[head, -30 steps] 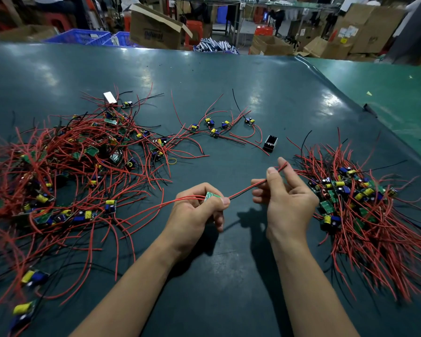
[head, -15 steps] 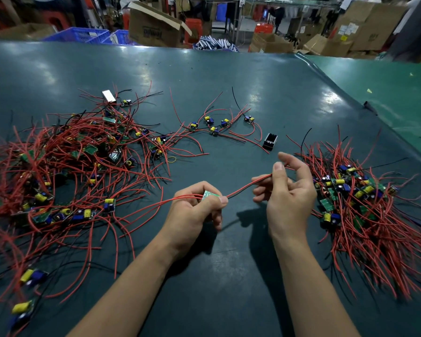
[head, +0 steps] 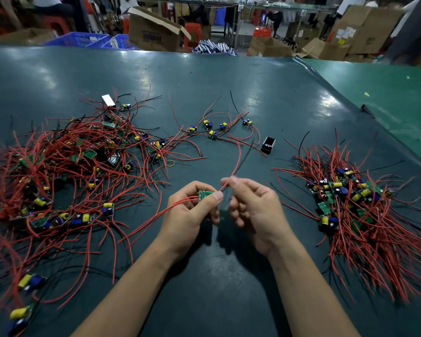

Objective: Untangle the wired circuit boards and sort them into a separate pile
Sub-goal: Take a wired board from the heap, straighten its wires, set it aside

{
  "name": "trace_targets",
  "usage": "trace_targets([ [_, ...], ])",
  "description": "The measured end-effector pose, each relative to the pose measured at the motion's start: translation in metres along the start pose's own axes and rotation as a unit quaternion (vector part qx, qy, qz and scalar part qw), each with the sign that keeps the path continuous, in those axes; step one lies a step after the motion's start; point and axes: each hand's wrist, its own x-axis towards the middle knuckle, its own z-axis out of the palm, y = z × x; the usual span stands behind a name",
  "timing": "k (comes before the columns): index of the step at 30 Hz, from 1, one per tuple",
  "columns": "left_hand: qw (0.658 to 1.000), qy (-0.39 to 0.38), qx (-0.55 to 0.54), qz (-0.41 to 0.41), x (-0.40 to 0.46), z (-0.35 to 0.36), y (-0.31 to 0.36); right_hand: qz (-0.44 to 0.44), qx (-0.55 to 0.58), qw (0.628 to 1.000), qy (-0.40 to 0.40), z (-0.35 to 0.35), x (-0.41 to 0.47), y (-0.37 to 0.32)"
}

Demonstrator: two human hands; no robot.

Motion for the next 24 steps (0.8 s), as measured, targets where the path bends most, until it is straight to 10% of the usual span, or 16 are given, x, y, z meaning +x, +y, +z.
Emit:
trace_targets([
  [16,0.999,0.005,-0.031,-0.021,-0.002,0.003,0.005,-0.163,0.161,0.934,0.273,-0.033,0.013,-0.019],
  [24,0.959,0.003,0.241,0.151,-0.002,0.002,0.005,0.074,-0.085,0.988,-0.103,-0.007,-0.003,-0.005],
])
